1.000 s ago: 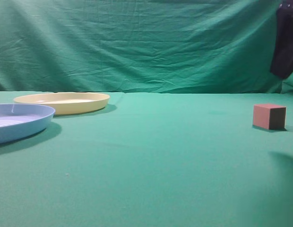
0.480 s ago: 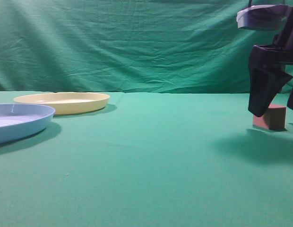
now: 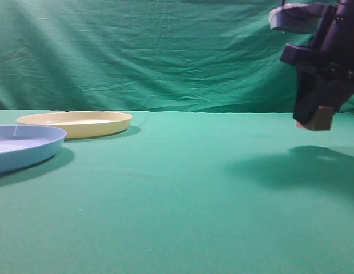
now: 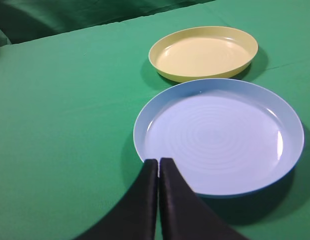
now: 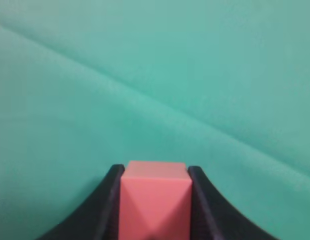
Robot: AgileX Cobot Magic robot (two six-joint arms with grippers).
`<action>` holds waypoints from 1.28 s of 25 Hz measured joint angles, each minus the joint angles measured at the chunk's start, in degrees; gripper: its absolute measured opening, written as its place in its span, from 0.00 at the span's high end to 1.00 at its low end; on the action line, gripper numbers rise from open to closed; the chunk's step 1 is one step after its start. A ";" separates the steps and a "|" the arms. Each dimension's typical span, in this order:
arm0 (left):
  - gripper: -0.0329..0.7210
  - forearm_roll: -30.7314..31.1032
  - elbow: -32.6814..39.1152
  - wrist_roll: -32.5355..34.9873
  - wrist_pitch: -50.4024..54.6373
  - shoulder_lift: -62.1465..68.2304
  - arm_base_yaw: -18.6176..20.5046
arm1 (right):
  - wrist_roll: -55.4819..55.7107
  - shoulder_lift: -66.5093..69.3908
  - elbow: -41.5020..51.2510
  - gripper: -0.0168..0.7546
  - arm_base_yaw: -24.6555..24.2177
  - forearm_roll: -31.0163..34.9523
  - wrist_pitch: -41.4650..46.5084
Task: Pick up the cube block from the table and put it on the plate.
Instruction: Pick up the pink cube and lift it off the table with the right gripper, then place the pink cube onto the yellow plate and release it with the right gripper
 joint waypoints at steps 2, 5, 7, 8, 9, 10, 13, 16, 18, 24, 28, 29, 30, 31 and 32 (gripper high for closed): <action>0.96 0.00 0.00 0.00 0.00 0.00 0.00 | -0.10 0.00 -4.81 0.68 0.44 1.40 1.45; 0.96 0.00 0.00 0.00 0.00 0.00 0.00 | -2.71 0.39 -12.32 0.68 3.07 2.45 2.52; 0.96 0.00 0.00 0.00 0.00 0.00 0.00 | -4.53 1.94 -17.62 0.68 6.36 2.60 2.67; 0.96 0.00 0.00 0.00 0.00 0.00 0.00 | -5.19 3.00 -20.58 0.68 7.94 2.70 2.67; 0.96 0.00 0.00 0.00 0.00 0.00 0.00 | -5.45 4.62 -23.54 0.68 9.92 2.92 2.52; 0.96 0.00 0.00 0.00 0.00 0.00 0.00 | -5.69 6.63 -26.03 0.68 11.89 2.92 2.05; 0.96 0.00 0.00 0.00 0.00 0.00 0.00 | -5.82 13.82 -34.87 0.68 17.20 3.14 1.24; 0.96 0.00 0.00 0.00 0.00 0.00 0.00 | -6.04 21.68 -42.24 0.68 21.87 3.57 1.00; 0.96 0.00 0.00 0.00 0.00 0.00 0.00 | -6.04 26.97 -46.28 0.68 24.43 3.89 -0.51; 0.96 0.00 0.00 0.00 0.00 0.00 0.00 | -6.13 36.43 -53.96 0.68 28.12 4.83 -6.63; 0.96 0.00 0.00 0.00 0.00 0.00 0.00 | -6.17 37.38 -54.43 0.43 28.23 4.92 -8.60; 0.96 0.00 0.00 0.00 0.00 0.00 0.00 | -6.17 37.41 -54.52 0.32 28.23 4.92 -9.58; 0.96 0.00 0.00 0.00 0.00 0.00 0.00 | -6.17 37.41 -54.65 0.23 28.23 4.92 -10.77; 0.96 0.00 0.00 0.00 0.00 0.00 0.00 | -6.17 37.41 -54.64 0.17 28.23 4.92 -11.58; 0.96 0.00 0.00 0.00 0.00 0.00 0.00 | -6.27 37.41 -54.64 0.13 28.23 4.63 -12.01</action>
